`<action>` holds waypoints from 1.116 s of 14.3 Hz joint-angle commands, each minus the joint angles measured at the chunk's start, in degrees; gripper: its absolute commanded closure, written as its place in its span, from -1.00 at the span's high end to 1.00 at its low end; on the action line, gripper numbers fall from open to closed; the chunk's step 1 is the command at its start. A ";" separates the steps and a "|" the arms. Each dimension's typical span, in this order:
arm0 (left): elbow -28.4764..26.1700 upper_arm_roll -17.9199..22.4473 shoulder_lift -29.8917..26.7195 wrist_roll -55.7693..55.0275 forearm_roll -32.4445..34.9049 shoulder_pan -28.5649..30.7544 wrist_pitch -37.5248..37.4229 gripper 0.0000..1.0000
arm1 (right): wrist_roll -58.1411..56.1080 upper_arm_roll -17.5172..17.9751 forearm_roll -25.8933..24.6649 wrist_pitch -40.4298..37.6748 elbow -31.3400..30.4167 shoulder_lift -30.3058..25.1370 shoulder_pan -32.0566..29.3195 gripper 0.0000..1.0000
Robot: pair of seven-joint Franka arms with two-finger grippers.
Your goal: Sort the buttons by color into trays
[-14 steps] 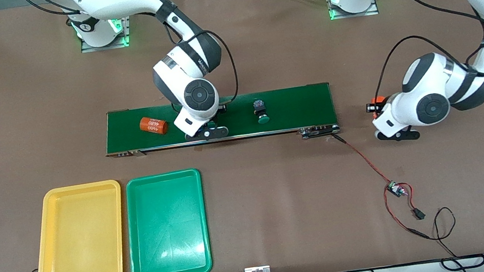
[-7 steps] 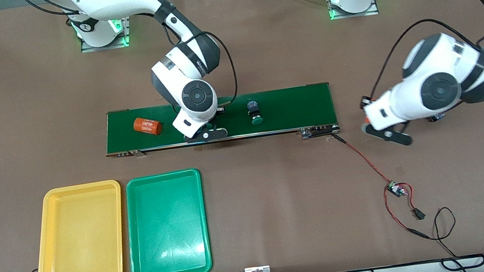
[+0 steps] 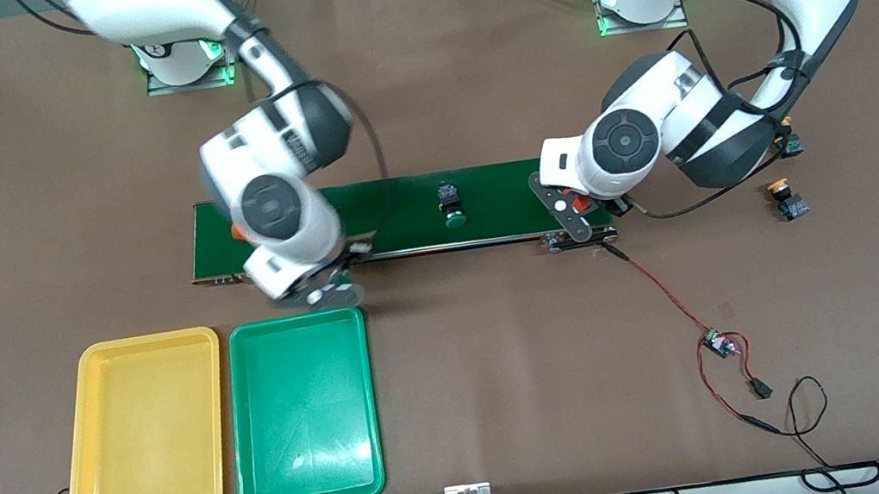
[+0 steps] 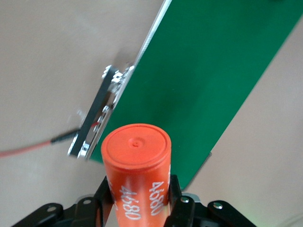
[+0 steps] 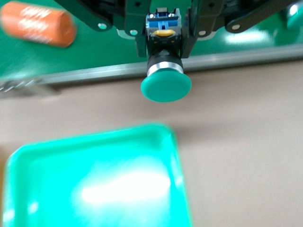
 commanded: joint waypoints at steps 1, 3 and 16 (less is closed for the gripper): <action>-1.89 2.90 0.20 9.24 4.27 -2.34 2.31 -0.76 | -4.14 0.53 -0.17 -0.61 7.02 3.67 -4.73 -1.00; -1.89 5.46 0.20 11.64 6.40 -6.12 2.49 -0.70 | -8.60 0.26 -0.17 0.96 10.90 6.83 -7.45 -1.00; 5.75 4.23 -3.05 -1.34 5.44 6.33 -6.39 1.00 | -19.87 0.17 0.09 18.91 15.13 22.94 -12.48 0.99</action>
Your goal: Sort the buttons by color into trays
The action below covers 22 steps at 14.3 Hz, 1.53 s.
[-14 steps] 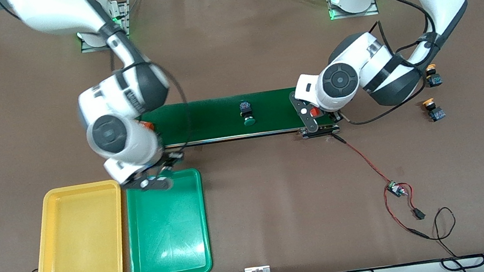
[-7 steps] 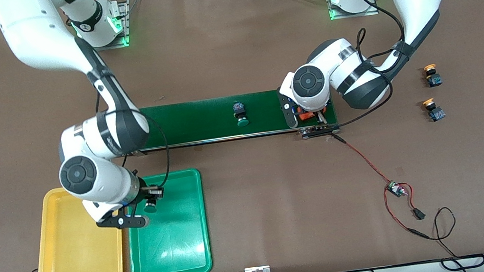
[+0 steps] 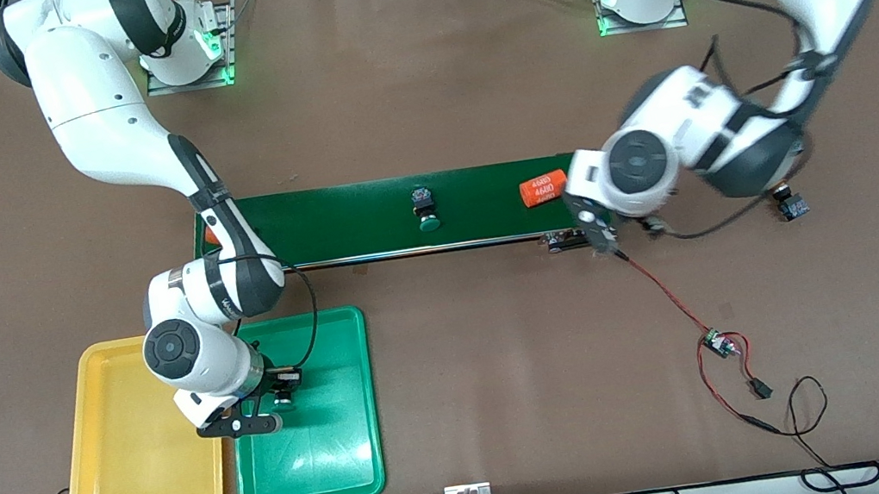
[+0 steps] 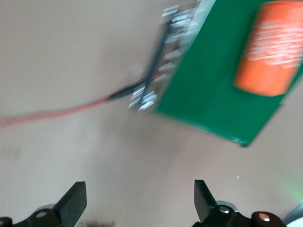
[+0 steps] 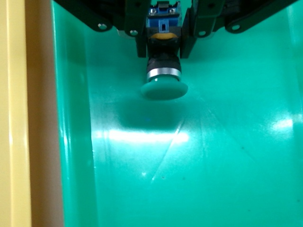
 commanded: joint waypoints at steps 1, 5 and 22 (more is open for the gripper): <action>0.84 -0.31 -0.25 -8.49 -0.02 5.39 -0.73 1.00 | -1.96 0.30 0.43 -0.61 1.52 -0.29 -0.59 1.00; 1.10 0.22 0.02 -26.76 0.85 10.58 -0.65 1.00 | -0.91 0.48 0.70 -11.40 1.52 -7.41 -0.24 1.00; -8.74 13.58 3.36 -45.62 -2.39 26.41 17.37 0.95 | 7.69 -0.22 0.79 -20.24 -19.45 -29.38 8.45 1.00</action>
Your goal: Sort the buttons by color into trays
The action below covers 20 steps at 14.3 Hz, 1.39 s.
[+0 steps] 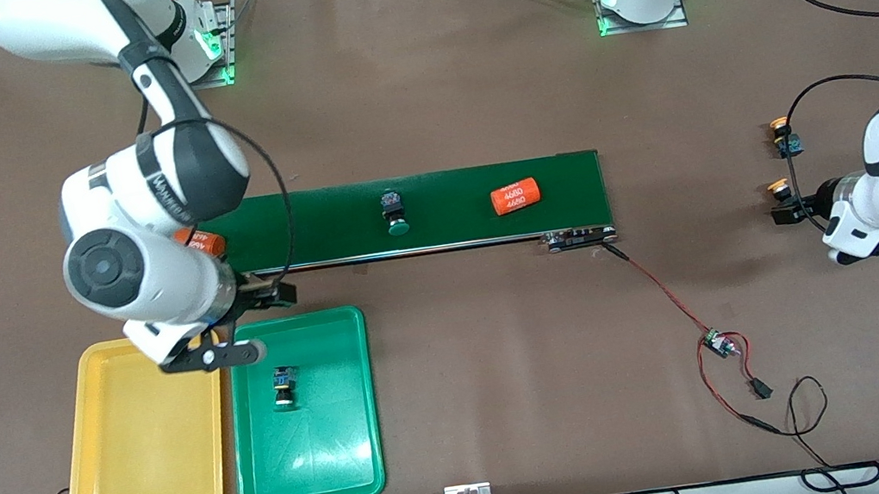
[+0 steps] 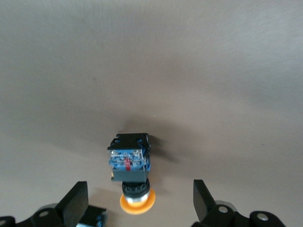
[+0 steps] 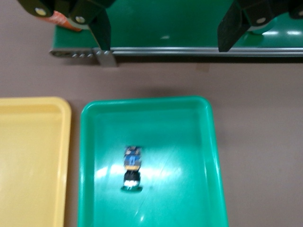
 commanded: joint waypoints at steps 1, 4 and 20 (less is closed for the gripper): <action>-2.84 0.28 -0.85 -0.78 -0.73 1.43 2.51 0.91 | 4.30 0.09 0.51 6.21 -13.33 -7.17 3.14 1.00; -2.66 1.25 1.52 -0.78 -0.29 1.17 2.52 0.54 | 11.42 0.09 0.51 7.54 -18.54 -9.37 8.32 1.00; -0.29 -17.20 0.21 -1.40 -5.28 -6.02 -11.97 -0.71 | 12.76 0.09 0.16 17.21 -33.05 -11.58 15.81 1.00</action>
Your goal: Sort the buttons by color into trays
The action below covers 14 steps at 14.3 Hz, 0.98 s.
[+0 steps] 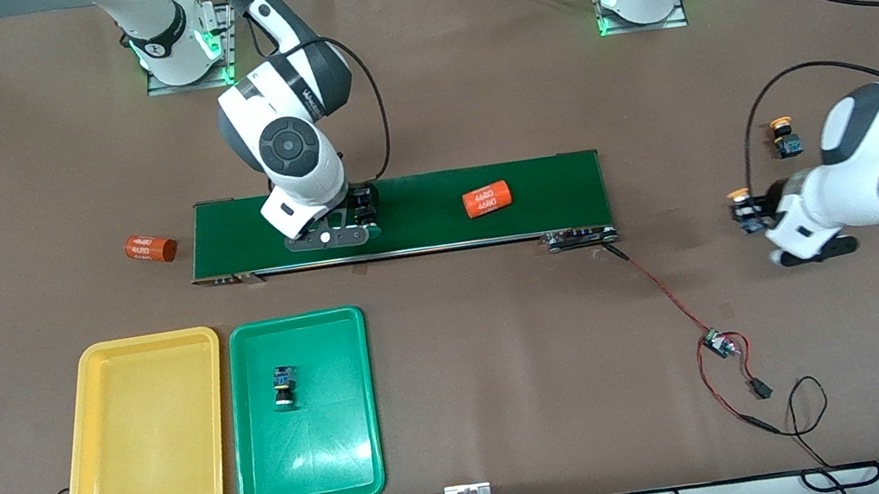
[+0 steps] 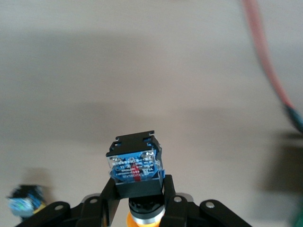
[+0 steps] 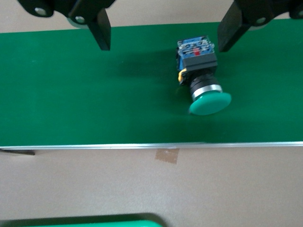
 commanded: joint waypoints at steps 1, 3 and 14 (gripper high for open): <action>0.24 -0.71 -1.08 0.67 -5.73 -5.36 -3.55 -0.71 | -1.39 -0.33 0.08 0.97 -3.04 -2.09 0.37 1.00; 0.24 -0.72 -0.90 0.68 -9.00 -9.22 -3.03 -0.70 | -2.62 -0.33 0.08 1.15 -3.39 -1.73 0.55 1.00; -0.38 6.66 -0.11 -12.94 -8.22 -32.53 6.73 -0.20 | -2.89 -0.33 0.00 4.84 -6.56 0.29 -0.33 -0.01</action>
